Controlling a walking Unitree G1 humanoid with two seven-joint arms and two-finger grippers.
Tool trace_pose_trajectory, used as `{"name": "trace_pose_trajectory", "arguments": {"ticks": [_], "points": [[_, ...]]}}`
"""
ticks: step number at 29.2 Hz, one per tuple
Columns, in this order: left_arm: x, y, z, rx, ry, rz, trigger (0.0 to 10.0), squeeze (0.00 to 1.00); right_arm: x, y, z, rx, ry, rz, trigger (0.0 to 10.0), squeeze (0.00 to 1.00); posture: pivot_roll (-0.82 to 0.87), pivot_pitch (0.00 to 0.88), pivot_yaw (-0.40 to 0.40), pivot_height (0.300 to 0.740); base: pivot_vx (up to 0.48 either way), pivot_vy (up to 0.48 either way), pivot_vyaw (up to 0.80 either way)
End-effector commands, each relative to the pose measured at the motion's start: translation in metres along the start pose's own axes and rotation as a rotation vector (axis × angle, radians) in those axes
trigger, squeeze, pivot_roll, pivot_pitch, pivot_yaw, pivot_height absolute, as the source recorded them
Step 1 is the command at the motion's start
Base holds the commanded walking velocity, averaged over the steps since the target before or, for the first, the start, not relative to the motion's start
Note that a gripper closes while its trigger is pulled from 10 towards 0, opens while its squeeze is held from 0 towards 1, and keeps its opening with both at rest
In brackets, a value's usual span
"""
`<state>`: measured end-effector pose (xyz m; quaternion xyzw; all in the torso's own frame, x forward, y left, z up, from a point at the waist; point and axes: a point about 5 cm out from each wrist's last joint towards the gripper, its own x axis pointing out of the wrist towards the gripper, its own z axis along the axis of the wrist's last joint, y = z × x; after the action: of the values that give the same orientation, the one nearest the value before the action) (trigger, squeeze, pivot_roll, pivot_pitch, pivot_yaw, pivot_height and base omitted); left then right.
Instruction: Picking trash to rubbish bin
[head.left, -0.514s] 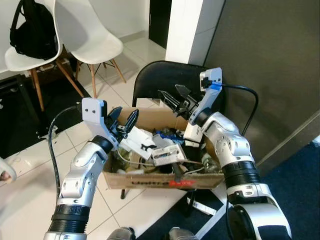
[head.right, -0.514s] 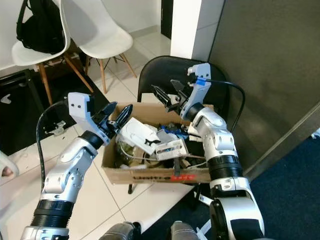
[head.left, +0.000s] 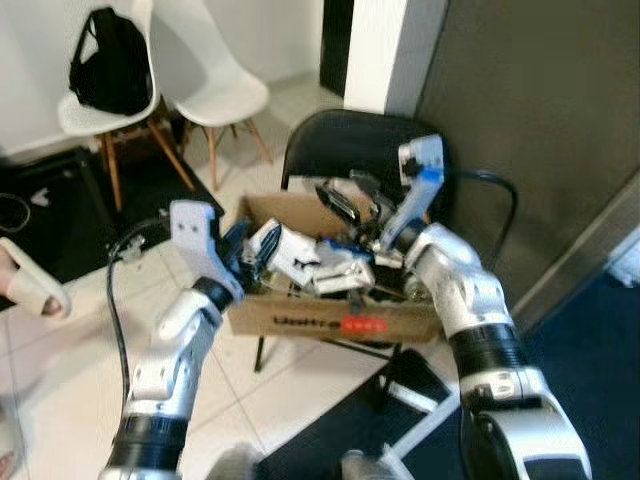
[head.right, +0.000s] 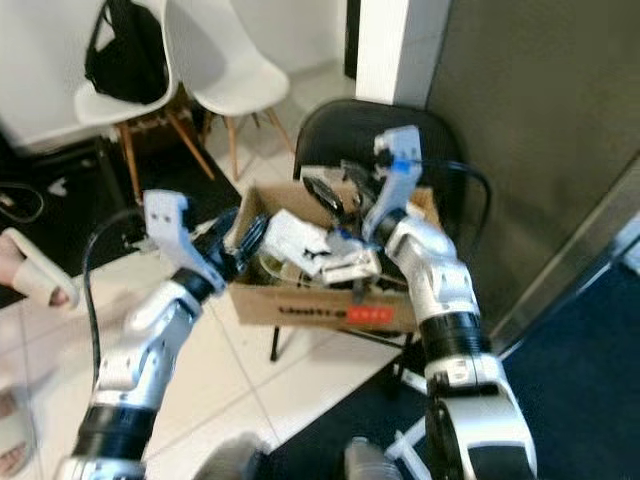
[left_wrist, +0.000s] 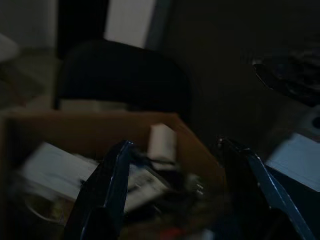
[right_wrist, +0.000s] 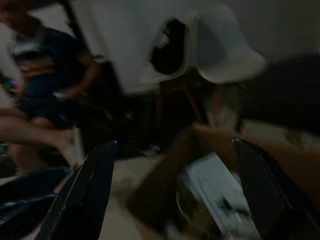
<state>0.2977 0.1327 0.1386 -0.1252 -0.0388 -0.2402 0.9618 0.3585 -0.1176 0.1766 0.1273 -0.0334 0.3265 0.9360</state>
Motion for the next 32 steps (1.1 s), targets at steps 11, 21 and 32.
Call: {"name": "trace_pose_trajectory", "arguments": {"ticks": [11, 21, 32], "points": [[-0.0020, 0.0013, -0.0028, 0.003, 0.013, 0.008, 10.0, 0.00, 0.0012, 0.0023, -0.0047, 0.006, 0.017, 0.007, 10.0, 0.00, -0.05, 0.000, -0.050, 0.740, -0.443, 0.000, 0.00], [-0.0019, 0.0010, -0.0032, 0.003, 0.013, 0.007, 10.0, 0.00, 0.0012, 0.0028, -0.0042, -0.002, 0.017, 0.012, 10.0, 0.00, -0.05, 0.000, -0.050, 0.740, -0.447, 0.000, 0.00], [-0.0027, 0.0002, -0.0020, -0.014, -0.010, -0.010, 10.0, 0.00, 0.0017, 0.0059, -0.0038, -0.040, 0.022, 0.039, 10.0, 0.00, -0.05, 0.000, -0.053, 0.740, -0.118, 0.000, 0.42]]}}
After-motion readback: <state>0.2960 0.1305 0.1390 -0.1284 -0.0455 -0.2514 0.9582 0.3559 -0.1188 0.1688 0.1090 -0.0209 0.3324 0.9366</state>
